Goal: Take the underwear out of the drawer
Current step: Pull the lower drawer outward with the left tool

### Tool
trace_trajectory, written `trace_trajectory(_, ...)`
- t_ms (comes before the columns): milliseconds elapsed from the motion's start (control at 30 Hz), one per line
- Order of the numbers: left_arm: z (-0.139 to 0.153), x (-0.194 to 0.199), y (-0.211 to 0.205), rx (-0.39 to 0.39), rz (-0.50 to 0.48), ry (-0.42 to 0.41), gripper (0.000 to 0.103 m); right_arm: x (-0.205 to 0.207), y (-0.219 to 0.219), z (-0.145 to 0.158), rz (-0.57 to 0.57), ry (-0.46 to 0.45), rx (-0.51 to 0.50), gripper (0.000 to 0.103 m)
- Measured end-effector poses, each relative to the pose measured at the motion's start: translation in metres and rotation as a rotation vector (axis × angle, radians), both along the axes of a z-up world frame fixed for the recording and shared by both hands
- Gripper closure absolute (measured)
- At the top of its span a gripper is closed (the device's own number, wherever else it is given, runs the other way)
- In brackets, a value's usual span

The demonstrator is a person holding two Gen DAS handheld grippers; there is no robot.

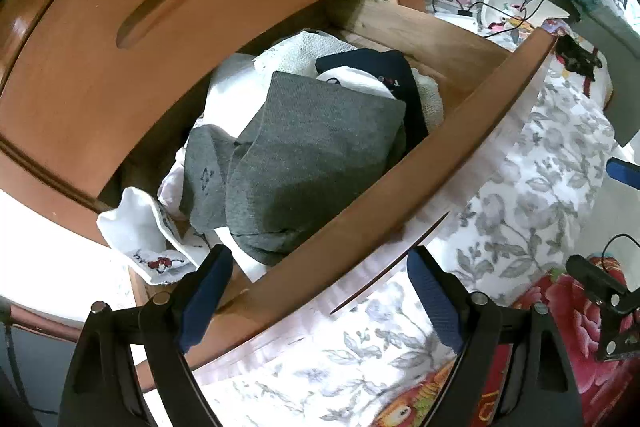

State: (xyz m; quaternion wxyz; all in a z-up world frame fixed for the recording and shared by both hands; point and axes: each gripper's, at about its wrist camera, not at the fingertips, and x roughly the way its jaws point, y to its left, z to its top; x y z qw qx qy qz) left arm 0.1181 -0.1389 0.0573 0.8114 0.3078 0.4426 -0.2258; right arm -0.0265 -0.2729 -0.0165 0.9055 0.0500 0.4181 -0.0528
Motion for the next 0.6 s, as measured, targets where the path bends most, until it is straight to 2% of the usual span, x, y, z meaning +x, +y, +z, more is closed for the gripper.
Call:
trace_trajectory(167, 0.006, -0.013, 0.007, -0.009, 0.004, 0.001, 0.014, -0.007, 0.002, 0.006, -0.002, -0.010, 0.001, 0.000)
trace_trajectory(467, 0.017, -0.010, 0.012, 0.016, 0.008, -0.034, 0.014, -0.018, 0.005, 0.015, 0.005, -0.025, -0.001, 0.000)
trace_trajectory(600, 0.010, -0.014, 0.012, 0.009, 0.009, -0.044, 0.014, -0.019, 0.005, 0.016, 0.002, -0.028, 0.000, 0.000)
